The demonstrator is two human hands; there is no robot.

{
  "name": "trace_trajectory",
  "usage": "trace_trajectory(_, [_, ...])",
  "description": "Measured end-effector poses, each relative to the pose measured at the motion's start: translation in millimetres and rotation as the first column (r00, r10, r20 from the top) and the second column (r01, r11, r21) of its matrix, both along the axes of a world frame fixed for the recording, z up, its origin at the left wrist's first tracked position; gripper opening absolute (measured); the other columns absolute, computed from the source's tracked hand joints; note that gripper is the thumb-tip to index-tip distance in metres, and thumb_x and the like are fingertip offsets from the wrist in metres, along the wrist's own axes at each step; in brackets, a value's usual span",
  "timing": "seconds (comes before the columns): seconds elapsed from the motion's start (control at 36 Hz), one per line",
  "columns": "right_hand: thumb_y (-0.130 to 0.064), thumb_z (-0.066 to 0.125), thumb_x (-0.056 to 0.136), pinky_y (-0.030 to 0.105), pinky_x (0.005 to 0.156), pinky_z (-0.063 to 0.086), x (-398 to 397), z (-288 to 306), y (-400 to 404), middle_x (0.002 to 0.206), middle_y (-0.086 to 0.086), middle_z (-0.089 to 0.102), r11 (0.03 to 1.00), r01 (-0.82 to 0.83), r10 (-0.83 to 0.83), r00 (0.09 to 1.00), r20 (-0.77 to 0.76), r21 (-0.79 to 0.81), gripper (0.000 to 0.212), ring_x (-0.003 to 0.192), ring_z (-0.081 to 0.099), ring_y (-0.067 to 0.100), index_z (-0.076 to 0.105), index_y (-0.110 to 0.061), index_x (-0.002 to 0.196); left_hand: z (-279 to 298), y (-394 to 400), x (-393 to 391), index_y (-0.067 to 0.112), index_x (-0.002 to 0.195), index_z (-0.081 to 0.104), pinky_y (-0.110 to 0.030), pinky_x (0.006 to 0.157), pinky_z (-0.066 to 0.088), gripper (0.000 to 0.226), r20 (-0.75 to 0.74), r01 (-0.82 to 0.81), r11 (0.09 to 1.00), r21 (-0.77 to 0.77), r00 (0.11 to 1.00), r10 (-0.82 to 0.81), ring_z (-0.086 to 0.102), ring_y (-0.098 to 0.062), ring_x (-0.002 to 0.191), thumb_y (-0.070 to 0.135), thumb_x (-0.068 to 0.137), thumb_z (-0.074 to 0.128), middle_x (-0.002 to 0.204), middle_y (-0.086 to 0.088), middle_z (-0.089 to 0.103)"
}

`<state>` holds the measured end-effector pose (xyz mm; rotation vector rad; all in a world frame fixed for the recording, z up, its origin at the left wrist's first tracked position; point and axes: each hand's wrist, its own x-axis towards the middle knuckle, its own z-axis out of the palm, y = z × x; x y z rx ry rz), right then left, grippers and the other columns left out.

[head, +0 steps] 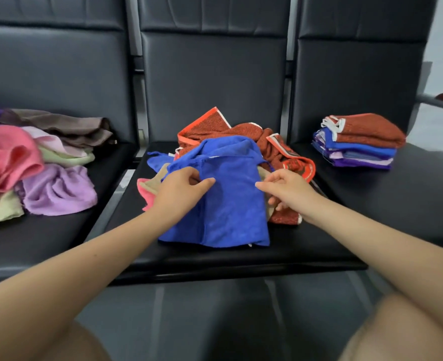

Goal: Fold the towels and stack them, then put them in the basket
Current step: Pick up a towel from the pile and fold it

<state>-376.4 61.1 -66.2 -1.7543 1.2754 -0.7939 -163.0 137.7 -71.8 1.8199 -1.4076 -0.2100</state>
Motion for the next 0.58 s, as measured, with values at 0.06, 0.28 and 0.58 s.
trace_trajectory(0.06, [-0.026, 0.066, 0.091, 0.018, 0.044, 0.044, -0.9, -5.1, 1.0, 0.077, 0.005, 0.061, 0.996, -0.03, 0.028, 0.999, 0.015, 0.087, 0.024, 0.055, 0.055, 0.009, 0.06, -0.008, 0.106, 1.2, -3.5, -4.7, 0.013, 0.062, 0.042, -0.012, 0.053, 0.033, 0.039, -0.047, -0.002, 0.997, -0.081, 0.999, -0.002, 0.044, 0.0, 0.055, 0.031, 0.09, 0.061, 0.054, 0.007, 0.043])
trace_trajectory(0.28, [-0.024, 0.063, 0.093, 0.019, 0.044, 0.041, 8.8, -0.6, 5.6, 0.069, 0.003, 0.058, 0.996, -0.078, 0.076, 0.996, 0.04, 0.043, 0.018, 0.049, 0.052, 0.01, 0.062, -0.009, 0.085, 10.1, -5.0, -16.4, 0.006, 0.095, 0.055, -0.005, 0.057, 0.035, 0.02, -0.32, -0.079, 0.978, -0.192, 0.947, 0.014, 0.044, -0.003, 0.064, 0.021, 0.1, 0.043, 0.079, 0.002, 0.054])
trace_trajectory(0.58, [-0.034, 0.065, 0.091, 0.029, 0.044, 0.047, 34.0, 5.4, 14.9, 0.082, 0.016, 0.067, 0.986, -0.146, 0.135, 0.982, -0.134, -0.076, 0.028, 0.055, 0.062, 0.021, 0.06, -0.007, 0.085, -10.7, 7.9, 23.6, 0.013, 0.083, 0.049, -0.032, 0.077, 0.033, 0.023, -0.276, -0.158, 0.987, 0.033, 0.948, 0.161, 0.046, -0.025, 0.099, 0.024, 0.101, 0.038, 0.081, 0.004, 0.052])
